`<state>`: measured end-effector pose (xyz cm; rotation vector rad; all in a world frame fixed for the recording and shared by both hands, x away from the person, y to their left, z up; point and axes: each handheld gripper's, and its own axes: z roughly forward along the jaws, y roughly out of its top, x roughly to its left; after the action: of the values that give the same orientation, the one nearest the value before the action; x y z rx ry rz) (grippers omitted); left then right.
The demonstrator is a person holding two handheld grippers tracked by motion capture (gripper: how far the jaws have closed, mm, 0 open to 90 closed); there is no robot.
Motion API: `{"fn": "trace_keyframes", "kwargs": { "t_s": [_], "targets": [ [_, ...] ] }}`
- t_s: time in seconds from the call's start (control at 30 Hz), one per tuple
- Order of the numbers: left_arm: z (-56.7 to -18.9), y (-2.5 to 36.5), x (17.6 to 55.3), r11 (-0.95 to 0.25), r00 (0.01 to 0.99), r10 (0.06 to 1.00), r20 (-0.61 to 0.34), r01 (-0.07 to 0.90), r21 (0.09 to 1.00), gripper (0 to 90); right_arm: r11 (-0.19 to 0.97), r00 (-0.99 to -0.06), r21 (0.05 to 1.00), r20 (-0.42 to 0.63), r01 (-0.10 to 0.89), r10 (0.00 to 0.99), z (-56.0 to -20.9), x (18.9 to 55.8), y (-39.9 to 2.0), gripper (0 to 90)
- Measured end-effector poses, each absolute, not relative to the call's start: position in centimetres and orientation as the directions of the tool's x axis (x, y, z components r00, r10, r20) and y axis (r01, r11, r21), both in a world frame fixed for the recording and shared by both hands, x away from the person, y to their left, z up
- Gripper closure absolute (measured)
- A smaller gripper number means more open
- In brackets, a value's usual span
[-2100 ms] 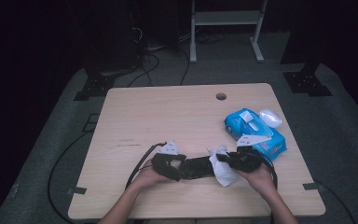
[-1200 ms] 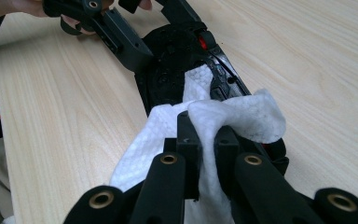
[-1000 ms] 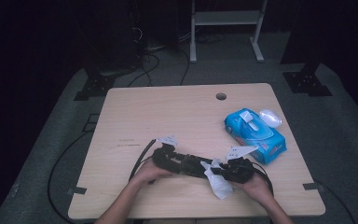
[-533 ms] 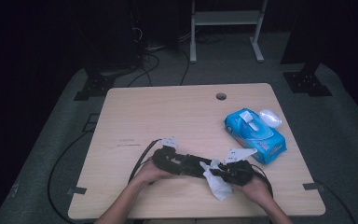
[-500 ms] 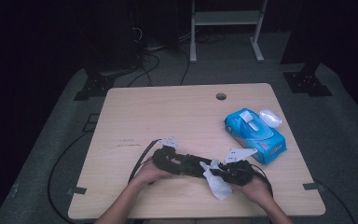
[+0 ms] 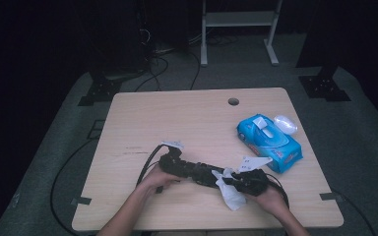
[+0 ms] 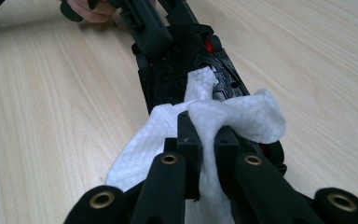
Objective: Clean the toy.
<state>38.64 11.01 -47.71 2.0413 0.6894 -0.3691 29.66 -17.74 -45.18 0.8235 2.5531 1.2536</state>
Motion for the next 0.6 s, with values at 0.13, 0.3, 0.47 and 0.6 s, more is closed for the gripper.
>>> {"fn": "trace_keyframes", "kwargs": {
  "t_s": [0.13, 0.3, 0.47, 0.6],
  "targets": [
    [-47.5, 10.2, 38.6, -0.441, 0.809, 0.344, -0.478, 0.588, 0.678, 41.4, 0.495, -0.835, 0.777, 0.07, 0.388, 0.545, -45.2, 29.5, -17.6, 85.1],
    [-47.0, 10.3, 37.9, -0.439, 0.849, 0.351, -0.395, 0.521, 0.732, 48.7, 0.506, -0.836, 0.779, 0.042, 0.371, 0.547, -45.1, 29.3, -17.5, 84.9],
    [-47.0, 10.3, 37.0, -0.46, 0.865, 0.334, -0.374, 0.496, 0.736, 51.7, 0.496, -0.819, 0.784, 0.028, 0.374, 0.574, -45.1, 29.5, -17.6, 84.8],
    [-47.6, 10.6, 37.0, -0.451, 0.844, 0.344, -0.411, 0.533, 0.716, 41.9, 0.507, -0.826, 0.782, 0.016, 0.361, 0.563, -45.1, 29.2, -17.5, 84.8]
  ]
}}
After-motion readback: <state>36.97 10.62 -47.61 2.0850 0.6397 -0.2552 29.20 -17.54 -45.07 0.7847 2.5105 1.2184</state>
